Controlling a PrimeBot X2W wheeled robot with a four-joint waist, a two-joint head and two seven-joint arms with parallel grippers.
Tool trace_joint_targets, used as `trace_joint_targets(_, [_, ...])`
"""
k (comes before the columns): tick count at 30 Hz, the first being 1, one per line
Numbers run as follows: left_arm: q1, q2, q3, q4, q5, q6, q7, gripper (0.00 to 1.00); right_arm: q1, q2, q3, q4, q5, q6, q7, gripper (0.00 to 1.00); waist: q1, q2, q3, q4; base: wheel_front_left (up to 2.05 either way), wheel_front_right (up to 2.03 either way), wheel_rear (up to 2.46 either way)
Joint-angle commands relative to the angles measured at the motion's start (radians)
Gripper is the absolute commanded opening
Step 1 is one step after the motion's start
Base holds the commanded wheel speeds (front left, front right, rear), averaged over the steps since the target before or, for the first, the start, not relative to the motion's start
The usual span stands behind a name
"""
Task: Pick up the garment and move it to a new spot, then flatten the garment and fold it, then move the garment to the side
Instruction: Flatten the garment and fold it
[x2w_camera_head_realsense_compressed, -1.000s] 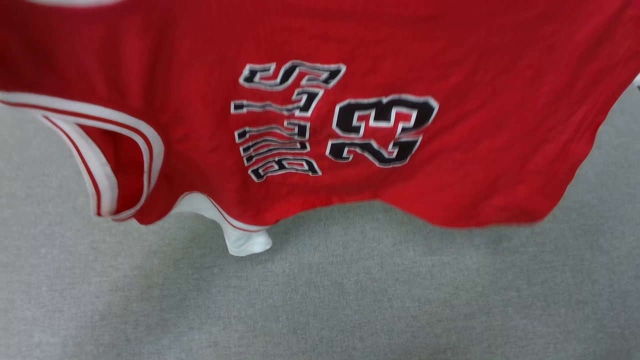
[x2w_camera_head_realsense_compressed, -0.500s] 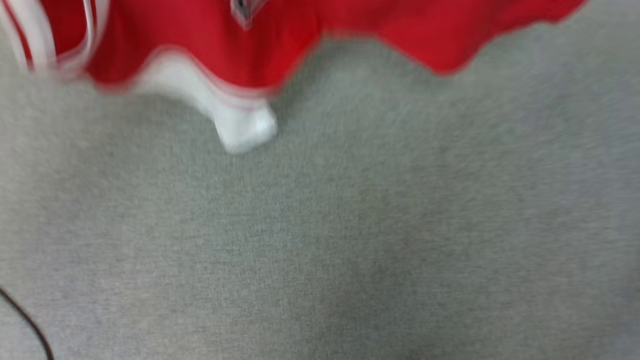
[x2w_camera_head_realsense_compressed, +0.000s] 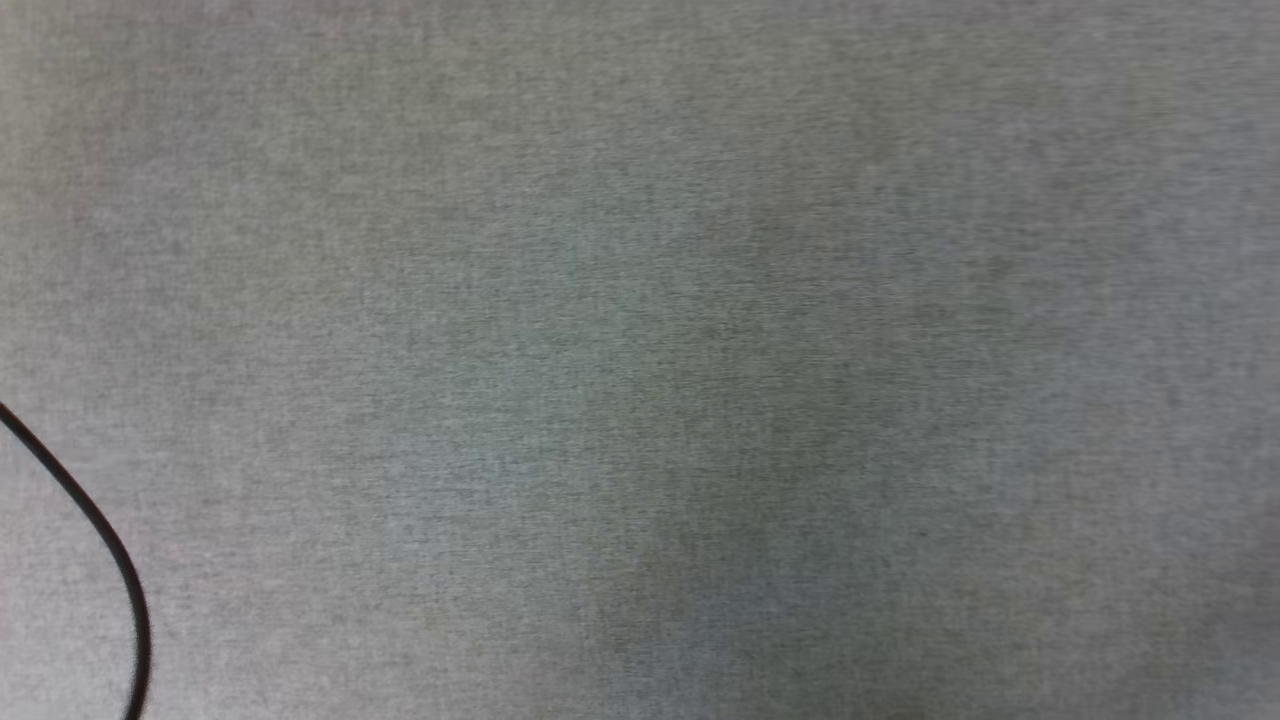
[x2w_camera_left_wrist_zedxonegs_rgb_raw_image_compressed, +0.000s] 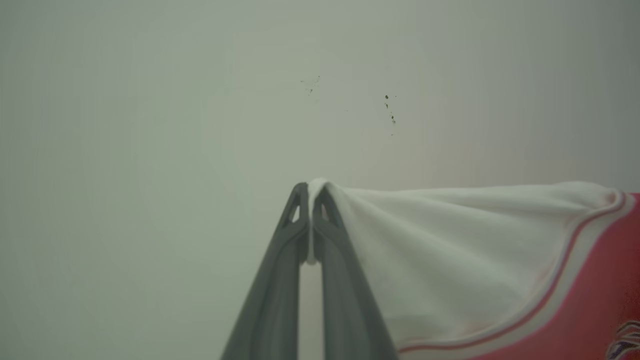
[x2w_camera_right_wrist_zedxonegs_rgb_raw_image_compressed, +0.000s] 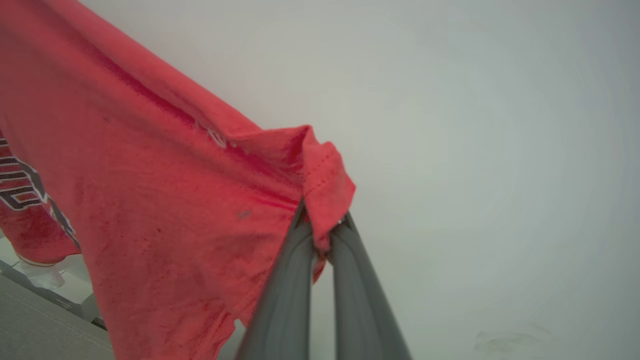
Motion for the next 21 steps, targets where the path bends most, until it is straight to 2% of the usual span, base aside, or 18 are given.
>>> trace_joint_targets(1, [0.007,-0.011,-0.009,0.034,0.004,-0.008,-0.025,0.00,-0.011,0.002,0.016,0.027,-0.013,-0.002,-0.021,0.00,-0.0003,0.0000,0.009,0.012,0.00,0.00,0.00])
trace_joint_targets(8, [0.183,-0.095,-0.071,0.137,-0.026,-0.031,-0.141,0.00,0.088,0.001,0.087,0.117,-0.021,-0.002,-0.127,0.00,-0.0003,0.0000,-0.002,0.046,0.00,0.00,0.00])
trace_joint_targets(12, [0.336,-0.116,-0.123,0.150,-0.005,-0.032,-0.182,0.00,0.193,0.009,0.123,0.143,-0.003,-0.001,-0.192,0.00,-0.0003,0.0000,-0.033,0.058,0.00,0.00,0.00])
trace_joint_targets(15, [0.473,-0.141,-0.143,0.136,-0.006,-0.027,-0.198,0.00,0.295,0.007,0.146,0.163,0.015,-0.001,-0.219,0.00,-0.0003,0.0000,-0.070,0.068,0.00,0.00,0.00])
trace_joint_targets(21, [0.754,-0.155,-0.197,0.034,0.032,-0.002,-0.205,0.00,0.506,-0.009,0.209,0.182,0.063,-0.001,-0.255,0.00,-0.0003,0.0000,-0.170,0.089,0.00,0.00,0.00])
